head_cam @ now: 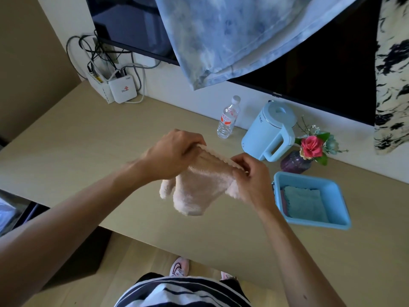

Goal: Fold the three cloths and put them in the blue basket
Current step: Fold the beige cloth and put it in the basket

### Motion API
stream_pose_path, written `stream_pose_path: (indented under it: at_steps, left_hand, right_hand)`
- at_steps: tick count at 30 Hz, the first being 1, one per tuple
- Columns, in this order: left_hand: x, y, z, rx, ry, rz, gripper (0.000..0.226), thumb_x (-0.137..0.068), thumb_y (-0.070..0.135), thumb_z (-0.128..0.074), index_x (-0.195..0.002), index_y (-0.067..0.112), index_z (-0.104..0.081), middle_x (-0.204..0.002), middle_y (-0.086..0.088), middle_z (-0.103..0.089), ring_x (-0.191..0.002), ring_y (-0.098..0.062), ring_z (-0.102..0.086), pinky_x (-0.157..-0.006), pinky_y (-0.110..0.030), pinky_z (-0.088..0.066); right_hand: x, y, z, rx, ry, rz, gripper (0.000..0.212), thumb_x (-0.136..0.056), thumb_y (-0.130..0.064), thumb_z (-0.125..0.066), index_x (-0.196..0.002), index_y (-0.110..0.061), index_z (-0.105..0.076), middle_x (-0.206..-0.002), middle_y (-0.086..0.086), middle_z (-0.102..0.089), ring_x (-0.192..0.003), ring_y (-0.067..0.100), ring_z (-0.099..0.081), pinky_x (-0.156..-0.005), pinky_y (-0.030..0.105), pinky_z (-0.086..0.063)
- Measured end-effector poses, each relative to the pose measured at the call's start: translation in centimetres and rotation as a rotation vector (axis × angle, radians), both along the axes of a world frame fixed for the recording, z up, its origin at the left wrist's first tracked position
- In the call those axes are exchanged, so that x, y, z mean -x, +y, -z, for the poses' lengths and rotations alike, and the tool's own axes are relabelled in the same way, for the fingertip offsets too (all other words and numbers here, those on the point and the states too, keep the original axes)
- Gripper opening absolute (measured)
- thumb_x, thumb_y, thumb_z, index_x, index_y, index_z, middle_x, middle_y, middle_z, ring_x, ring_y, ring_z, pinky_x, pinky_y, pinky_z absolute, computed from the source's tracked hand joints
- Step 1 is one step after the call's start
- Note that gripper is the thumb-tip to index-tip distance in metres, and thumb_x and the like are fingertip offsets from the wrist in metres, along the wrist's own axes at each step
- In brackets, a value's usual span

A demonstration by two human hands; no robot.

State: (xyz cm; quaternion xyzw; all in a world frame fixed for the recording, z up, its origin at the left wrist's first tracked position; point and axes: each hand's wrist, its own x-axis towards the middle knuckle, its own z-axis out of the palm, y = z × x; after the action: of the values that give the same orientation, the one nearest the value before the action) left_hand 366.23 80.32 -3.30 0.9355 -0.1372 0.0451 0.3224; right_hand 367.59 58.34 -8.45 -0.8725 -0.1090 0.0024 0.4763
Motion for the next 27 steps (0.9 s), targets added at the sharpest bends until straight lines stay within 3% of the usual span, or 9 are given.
stream_pose_path:
  at_steps: [2, 4, 5, 8, 12, 15, 18, 20, 27]
  left_hand:
    - [-0.5, 1.0, 0.4, -0.049, -0.044, 0.007, 0.018, -0.092, 0.006, -0.052, -0.097, 0.011, -0.068, -0.070, 0.003, -0.063, -0.065, -0.021, -0.057, -0.059, -0.012, -0.039]
    - [-0.9, 1.9, 0.9, -0.097, -0.076, -0.008, 0.021, -0.090, 0.010, -0.049, -0.099, 0.015, -0.067, -0.071, 0.005, -0.062, -0.066, -0.024, -0.059, -0.061, -0.030, -0.045]
    - [-1.1, 2.3, 1.1, -0.110, -0.082, -0.025, 0.020, -0.091, 0.010, -0.050, -0.099, 0.016, -0.067, -0.070, 0.007, -0.060, -0.065, -0.023, -0.057, -0.061, -0.032, -0.043]
    - [-1.5, 3.1, 1.5, -0.117, -0.106, -0.067, 0.016, -0.093, 0.008, -0.054, -0.100, 0.013, -0.068, -0.068, 0.006, -0.058, -0.061, -0.020, -0.053, -0.060, -0.029, -0.039]
    - [-2.1, 4.3, 1.9, -0.092, -0.102, -0.072, 0.019, -0.090, 0.001, -0.061, -0.105, 0.013, -0.064, -0.080, -0.004, -0.071, -0.067, -0.024, -0.065, -0.062, -0.035, -0.053]
    - [-2.8, 5.1, 2.3, -0.100, -0.084, -0.046, 0.028, -0.085, -0.007, -0.064, -0.107, 0.010, -0.065, -0.093, -0.001, -0.069, -0.076, -0.018, -0.063, -0.069, -0.030, -0.051]
    - [-4.2, 5.8, 3.0, -0.120, -0.093, -0.070, 0.023, -0.084, -0.006, -0.064, -0.101, 0.009, -0.069, -0.086, 0.000, -0.070, -0.067, -0.017, -0.059, -0.064, -0.026, -0.045]
    - [-5.7, 6.4, 4.1, -0.128, -0.080, -0.108, 0.022, -0.084, -0.005, -0.063, -0.096, 0.012, -0.071, -0.082, -0.003, -0.071, -0.066, -0.021, -0.061, -0.061, -0.028, -0.046]
    - [-8.2, 6.8, 5.5, -0.016, -0.134, -0.219, 0.012, -0.088, 0.003, -0.066, -0.094, 0.007, -0.076, -0.084, -0.008, -0.075, -0.069, -0.018, -0.063, -0.068, -0.028, -0.053]
  right_hand:
    - [-0.5, -0.8, 0.1, 0.029, -0.007, 0.002, 0.030, -0.081, 0.008, -0.051, -0.087, -0.017, -0.067, -0.080, -0.010, -0.070, -0.077, 0.004, -0.064, -0.068, 0.010, -0.045]
    - [-1.1, -1.6, 0.2, 0.075, -0.019, 0.001, 0.029, -0.082, 0.009, -0.050, -0.089, -0.013, -0.068, -0.082, -0.007, -0.070, -0.076, 0.006, -0.063, -0.070, 0.016, -0.047]
    - [-1.4, -1.9, 0.2, 0.108, -0.032, 0.002, 0.029, -0.082, 0.009, -0.050, -0.090, -0.013, -0.069, -0.082, -0.007, -0.070, -0.076, 0.005, -0.063, -0.070, 0.017, -0.047]
    - [-2.4, -3.1, 0.0, 0.205, -0.078, 0.001, 0.031, -0.083, 0.010, -0.050, -0.094, -0.012, -0.070, -0.082, -0.010, -0.067, -0.071, -0.002, -0.059, -0.067, 0.008, -0.040]
    - [-3.8, -4.5, -0.5, 0.244, -0.105, 0.009, 0.024, -0.086, 0.004, -0.054, -0.095, -0.010, -0.071, -0.077, -0.010, -0.067, -0.066, -0.003, -0.057, -0.062, 0.003, -0.035]
    - [-4.9, -5.3, 0.0, 0.255, -0.101, 0.041, 0.012, -0.089, -0.006, -0.063, -0.094, -0.014, -0.071, -0.075, -0.014, -0.065, -0.069, -0.005, -0.060, -0.063, 0.011, -0.040]
    - [-6.2, -5.9, 0.9, 0.267, -0.076, 0.067, 0.006, -0.090, -0.012, -0.067, -0.093, -0.011, -0.072, -0.083, -0.005, -0.072, -0.078, 0.009, -0.067, -0.072, 0.027, -0.050]
    - [-7.3, -6.2, 1.5, 0.288, -0.049, 0.086, 0.008, -0.091, -0.013, -0.066, -0.095, -0.009, -0.072, -0.088, 0.000, -0.073, -0.083, 0.015, -0.068, -0.076, 0.029, -0.052]
    - [-9.2, -7.5, 1.6, 0.248, -0.121, 0.153, 0.011, -0.092, -0.008, -0.064, -0.097, -0.007, -0.074, -0.092, 0.003, -0.074, -0.082, 0.010, -0.064, -0.075, 0.013, -0.048]
